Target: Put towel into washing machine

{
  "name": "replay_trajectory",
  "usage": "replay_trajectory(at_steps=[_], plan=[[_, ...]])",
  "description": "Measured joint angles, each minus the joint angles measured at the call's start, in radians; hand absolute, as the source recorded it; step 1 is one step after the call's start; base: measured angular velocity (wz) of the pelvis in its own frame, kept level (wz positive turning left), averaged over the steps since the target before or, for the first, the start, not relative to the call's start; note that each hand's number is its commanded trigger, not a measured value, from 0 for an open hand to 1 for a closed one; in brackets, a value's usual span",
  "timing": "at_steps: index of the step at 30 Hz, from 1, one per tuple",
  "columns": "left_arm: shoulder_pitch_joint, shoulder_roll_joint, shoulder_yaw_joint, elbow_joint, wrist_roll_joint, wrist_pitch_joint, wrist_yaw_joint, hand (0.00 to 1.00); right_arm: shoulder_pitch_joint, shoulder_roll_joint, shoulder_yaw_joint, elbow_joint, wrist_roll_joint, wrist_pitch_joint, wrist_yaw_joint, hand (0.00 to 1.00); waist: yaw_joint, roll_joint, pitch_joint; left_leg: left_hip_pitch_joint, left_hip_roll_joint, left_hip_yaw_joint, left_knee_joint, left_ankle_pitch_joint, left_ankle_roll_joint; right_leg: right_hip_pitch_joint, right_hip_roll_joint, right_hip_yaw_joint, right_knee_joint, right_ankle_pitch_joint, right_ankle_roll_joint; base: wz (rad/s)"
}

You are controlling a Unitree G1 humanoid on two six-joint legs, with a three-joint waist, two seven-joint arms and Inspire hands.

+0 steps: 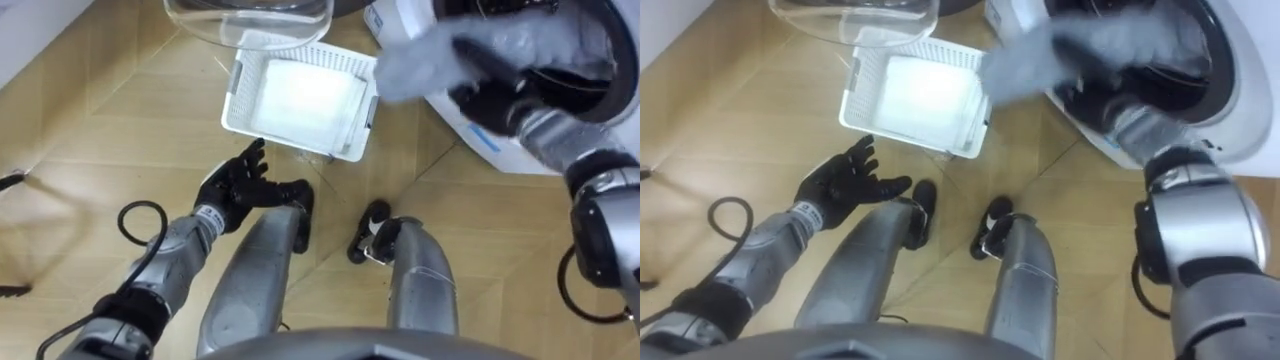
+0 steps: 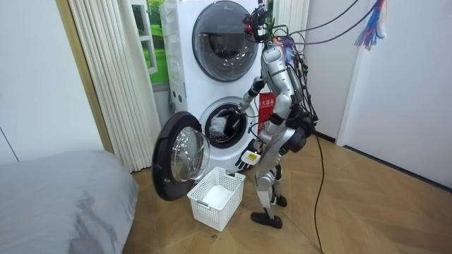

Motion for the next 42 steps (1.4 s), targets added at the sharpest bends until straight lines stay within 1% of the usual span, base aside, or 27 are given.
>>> replay_trajectory(at_steps=[1, 3, 4, 7, 8, 9, 11, 12, 13, 15, 19, 21, 25, 26, 27, 28, 29, 30, 32, 33, 35, 37, 38, 39, 40, 41, 42], plan=[[0.012, -0.007, 0.000, -0.002, 0.002, 0.004, 0.003, 0.00, -0.014, -0.001, -0.028, -0.003, 0.042, 0.003, -0.027, 1.00, -0.005, -0.005, -0.0016, -0.002, -0.009, -0.007, 0.002, 0.002, 0.003, 0.000, -0.002, -0.003, 0.007, -0.005, 0.007, 0.27], [0.026, -0.009, 0.011, -0.021, 0.007, 0.011, 0.016, 0.00, -0.017, -0.001, -0.049, -0.003, 0.069, 0.005, -0.070, 1.00, -0.023, -0.008, -0.0011, -0.018, -0.011, -0.002, 0.015, 0.006, 0.012, 0.001, -0.017, -0.024, 0.009, -0.009, 0.013, 0.34], [0.026, -0.009, 0.011, -0.021, 0.013, 0.012, 0.018, 0.00, -0.017, -0.001, -0.058, -0.003, 0.069, 0.005, -0.078, 1.00, -0.027, -0.008, -0.0011, -0.022, -0.011, 0.000, 0.018, 0.007, 0.015, -0.001, -0.020, -0.026, 0.012, -0.010, 0.015, 0.22], [0.020, -0.011, 0.010, -0.023, 0.027, 0.025, 0.035, 0.00, -0.017, -0.001, -0.068, -0.004, 0.101, 0.005, -0.118, 1.00, -0.030, -0.007, -0.0014, -0.034, -0.014, 0.002, 0.038, -0.003, 0.030, -0.001, -0.027, -0.027, 0.026, -0.016, 0.026, 0.09], [0.019, -0.014, 0.009, -0.024, 0.032, 0.028, 0.041, 0.00, -0.019, -0.001, -0.077, -0.004, 0.103, 0.005, -0.137, 1.00, -0.036, -0.007, -0.0016, -0.033, -0.019, 0.004, 0.040, -0.004, 0.033, -0.002, -0.035, -0.029, 0.034, -0.019, 0.031, 0.13], [0.020, -0.017, 0.008, -0.025, 0.046, 0.029, 0.049, 0.00, -0.019, -0.001, -0.096, -0.005, 0.104, 0.005, -0.158, 1.00, -0.038, -0.007, -0.0015, -0.033, -0.026, 0.005, 0.048, -0.006, 0.037, -0.004, -0.040, -0.020, 0.046, -0.023, 0.037, 0.13], [0.021, -0.019, 0.008, -0.032, 0.070, 0.030, 0.061, 0.00, -0.023, -0.001, -0.111, -0.008, 0.110, 0.005, -0.188, 1.00, -0.037, -0.007, -0.0016, -0.035, -0.033, 0.014, 0.059, -0.010, 0.043, -0.011, -0.051, -0.010, 0.066, -0.029, 0.042, 0.04], [0.021, -0.022, 0.007, -0.032, 0.079, 0.030, 0.069, 0.00, -0.033, -0.001, -0.111, -0.007, 0.121, 0.005, -0.209, 0.85, -0.036, -0.007, -0.0015, -0.037, -0.035, 0.021, 0.065, -0.012, 0.047, -0.020, -0.054, 0.001, 0.077, -0.031, 0.044, -0.04], [0.021, -0.024, 0.008, -0.032, 0.083, 0.030, 0.074, 0.00, -0.037, -0.001, -0.111, -0.008, 0.131, 0.005, -0.220, 0.00, -0.036, -0.007, -0.0016, -0.038, -0.036, 0.023, 0.067, -0.012, 0.048, -0.022, -0.055, 0.005, 0.081, -0.031, 0.045, -0.04], [0.021, -0.033, 0.008, -0.034, 0.100, 0.030, 0.090, 0.00, -0.040, -0.001, -0.129, -0.007, 0.148, 0.005, -0.257, 0.00, -0.037, -0.006, -0.0019, -0.038, -0.044, 0.023, 0.070, -0.009, 0.053, -0.023, -0.064, 0.006, 0.092, -0.035, 0.050, 0.09], [0.026, -0.044, 0.011, -0.043, 0.104, 0.029, 0.107, 0.00, -0.041, -0.001, -0.156, -0.007, 0.185, 0.005, -0.298, 0.00, -0.036, -0.005, -0.0022, -0.039, -0.048, 0.024, 0.072, -0.007, 0.057, -0.023, -0.068, 0.006, 0.094, -0.035, 0.053, 0.04], [0.027, -0.055, 0.024, -0.050, 0.109, 0.029, 0.109, 0.00, -0.042, -0.001, -0.207, -0.007, 0.209, 0.004, -0.340, 0.00, -0.036, -0.005, -0.0025, -0.042, -0.049, 0.025, 0.075, -0.008, 0.060, -0.024, -0.069, 0.005, 0.094, -0.035, 0.056, 0.00], [0.028, -0.058, 0.023, -0.064, 0.110, 0.029, 0.125, 0.00, -0.058, -0.001, -0.276, -0.003, 0.256, -0.007, -0.416, 0.00, -0.041, -0.003, -0.0035, -0.048, -0.049, 0.025, 0.077, -0.008, 0.062, -0.026, -0.070, 0.000, 0.092, -0.035, 0.059, 0.01], [0.027, -0.059, 0.022, -0.074, 0.110, 0.029, 0.127, 0.00, -0.062, -0.001, -0.305, -0.003, 0.260, -0.019, -0.445, 0.00, -0.041, -0.001, -0.0044, -0.051, -0.049, 0.024, 0.077, -0.008, 0.063, -0.026, -0.071, -0.005, 0.092, -0.036, 0.059, 0.08], [0.027, -0.059, 0.023, -0.083, 0.110, 0.029, 0.129, 0.00, -0.063, -0.001, -0.327, -0.003, 0.261, -0.050, -0.479, 0.00, -0.040, 0.000, -0.0050, -0.052, -0.048, 0.024, 0.077, -0.008, 0.063, -0.025, -0.072, -0.008, 0.091, -0.036, 0.059, 0.08], [0.027, -0.058, 0.023, -0.088, 0.110, 0.029, 0.129, 0.00, -0.063, -0.001, -0.338, -0.003, 0.262, -0.064, -0.493, 0.00, -0.039, 0.001, -0.0051, -0.053, -0.048, 0.024, 0.077, -0.008, 0.063, -0.025, -0.072, -0.009, 0.091, -0.036, 0.059, 0.05], [0.020, -0.056, 0.022, -0.089, 0.110, 0.027, 0.130, 0.00, -0.066, -0.001, -0.341, -0.003, 0.261, -0.089, -0.521, 0.00, -0.040, 0.003, -0.0053, -0.053, -0.046, 0.024, 0.077, -0.008, 0.063, -0.024, -0.071, -0.012, 0.088, -0.036, 0.059, 0.05], [0.010, -0.056, 0.019, -0.089, 0.110, 0.027, 0.129, 0.00, -0.066, -0.001, -0.341, -0.003, 0.261, -0.107, -0.545, 0.00, -0.042, 0.011, -0.0068, -0.053, -0.043, 0.024, 0.077, -0.008, 0.063, -0.019, -0.070, -0.020, 0.083, -0.036, 0.059, 0.06], [0.003, -0.057, 0.016, -0.088, 0.110, 0.024, 0.128, 0.00, -0.066, -0.001, -0.341, -0.003, 0.262, -0.135, -0.582, 0.00, -0.037, 0.023, -0.0121, -0.048, -0.039, 0.023, 0.069, -0.007, 0.066, -0.009, -0.066, -0.027, 0.069, -0.030, 0.059, 0.02], [-0.003, -0.057, 0.016, -0.088, 0.110, 0.021, 0.128, 0.00, -0.066, -0.001, -0.341, -0.003, 0.262, -0.152, -0.601, 0.00, -0.037, 0.033, -0.0128, -0.040, -0.036, 0.023, 0.065, -0.007, 0.066, 0.002, -0.063, -0.031, 0.059, -0.027, 0.060, 0.00], [-0.009, -0.054, 0.017, -0.087, 0.110, 0.018, 0.128, 0.00, -0.060, -0.001, -0.341, -0.003, 0.278, -0.175, -0.629, 0.00, -0.038, 0.043, -0.0166, -0.025, -0.033, 0.023, 0.052, -0.006, 0.068, 0.019, -0.061, -0.038, 0.043, -0.023, 0.061, 0.00], [-0.015, -0.054, 0.017, -0.087, 0.110, 0.009, 0.128, 0.00, -0.047, -0.001, -0.341, -0.003, 0.314, -0.214, -0.661, 0.00, -0.038, 0.046, -0.0180, -0.013, -0.031, 0.023, 0.040, -0.005, 0.069, 0.035, -0.059, -0.046, 0.027, -0.020, 0.060, -0.03], [-0.016, -0.053, 0.017, -0.087, 0.110, 0.003, 0.127, 0.00, -0.040, -0.003, -0.343, -0.003, 0.333, -0.257, -0.673, 0.00, -0.039, 0.049, -0.0195, -0.007, -0.026, 0.024, 0.033, -0.005, 0.069, 0.042, -0.052, -0.047, 0.013, -0.014, 0.060, -0.09], [-0.017, -0.054, 0.017, -0.086, 0.110, 0.002, 0.127, 0.00, -0.031, -0.011, -0.356, -0.003, 0.340, -0.291, -0.685, 0.00, -0.044, 0.052, -0.0197, -0.002, -0.023, 0.024, 0.027, -0.005, 0.069, 0.050, -0.048, -0.049, 0.002, -0.009, 0.061, -0.10], [-0.019, -0.054, 0.017, -0.084, 0.110, 0.002, 0.127, 0.00, -0.024, -0.015, -0.363, -0.003, 0.340, -0.305, -0.691, 0.00, -0.045, 0.052, -0.0198, 0.001, -0.023, 0.024, 0.024, -0.005, 0.069, 0.053, -0.048, -0.050, -0.001, -0.007, 0.061, -0.07], [-0.022, -0.054, 0.017, -0.080, 0.110, 0.001, 0.126, 0.00, -0.008, -0.023, -0.371, -0.003, 0.340, -0.330, -0.702, 0.00, -0.046, 0.053, -0.0198, 0.009, -0.022, 0.025, 0.014, -0.005, 0.069, 0.059, -0.046, -0.050, -0.011, -0.003, 0.061, -0.07], [-0.025, -0.053, 0.018, -0.074, 0.110, 0.000, 0.126, 0.00, 0.009, -0.026, -0.372, -0.003, 0.339, -0.345, -0.714, 0.00, -0.047, 0.053, -0.0197, 0.017, -0.021, 0.028, 0.003, -0.004, 0.070, 0.066, -0.045, -0.051, -0.020, 0.000, 0.061, -0.06]])
